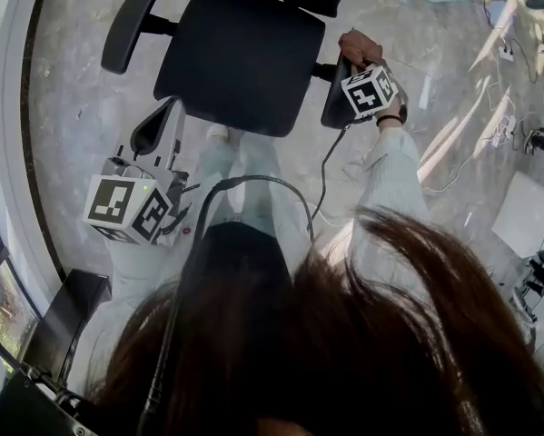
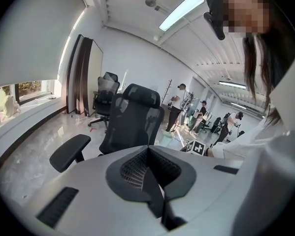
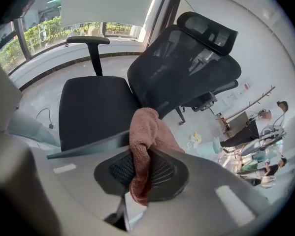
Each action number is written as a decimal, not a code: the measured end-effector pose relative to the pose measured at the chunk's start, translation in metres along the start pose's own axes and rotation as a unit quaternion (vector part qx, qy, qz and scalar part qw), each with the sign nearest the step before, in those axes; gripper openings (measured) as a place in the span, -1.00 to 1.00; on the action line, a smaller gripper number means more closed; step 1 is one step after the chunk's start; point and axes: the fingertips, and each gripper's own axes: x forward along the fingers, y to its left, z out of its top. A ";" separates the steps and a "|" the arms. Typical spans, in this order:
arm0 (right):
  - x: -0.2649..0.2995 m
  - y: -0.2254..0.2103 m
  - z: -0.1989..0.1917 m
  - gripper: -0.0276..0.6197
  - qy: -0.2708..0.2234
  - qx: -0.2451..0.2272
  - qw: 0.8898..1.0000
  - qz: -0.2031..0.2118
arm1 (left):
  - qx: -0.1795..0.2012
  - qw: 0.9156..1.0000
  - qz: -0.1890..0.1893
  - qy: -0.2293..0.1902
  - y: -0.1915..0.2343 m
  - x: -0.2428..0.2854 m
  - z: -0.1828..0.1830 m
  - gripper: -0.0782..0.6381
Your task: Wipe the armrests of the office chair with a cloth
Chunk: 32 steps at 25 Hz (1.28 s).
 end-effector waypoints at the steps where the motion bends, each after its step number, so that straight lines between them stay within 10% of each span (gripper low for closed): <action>1: 0.000 -0.002 0.001 -0.81 -0.002 0.006 1.000 -0.001 | 0.000 1.000 0.003 0.000 0.000 -0.001 0.001 -0.77; 5: -0.021 -0.006 0.011 -0.81 -0.061 0.089 0.994 -0.013 | 0.001 1.000 0.011 -0.012 0.003 -0.006 0.010 -0.77; 8: -0.060 -0.007 0.041 -0.81 -0.179 0.185 0.966 0.012 | -0.007 0.999 0.020 -0.033 0.015 -0.009 0.022 -0.77; 14: -0.177 0.007 0.116 -0.81 -0.398 0.338 0.838 0.157 | -0.050 0.993 0.031 -0.105 0.043 -0.036 0.057 -0.77; 17: -0.222 0.022 0.136 -0.81 -0.442 0.359 0.799 0.196 | -0.055 0.989 0.043 -0.133 0.052 -0.054 0.067 -0.77; 25: -0.247 0.118 0.222 -0.81 -0.444 0.360 0.788 0.230 | -0.049 0.988 0.041 -0.137 0.134 -0.090 0.075 -0.77; 32: -0.220 0.207 0.337 -0.81 -0.450 0.418 0.769 0.177 | -0.007 0.996 -0.047 -0.076 0.257 -0.096 0.089 -0.77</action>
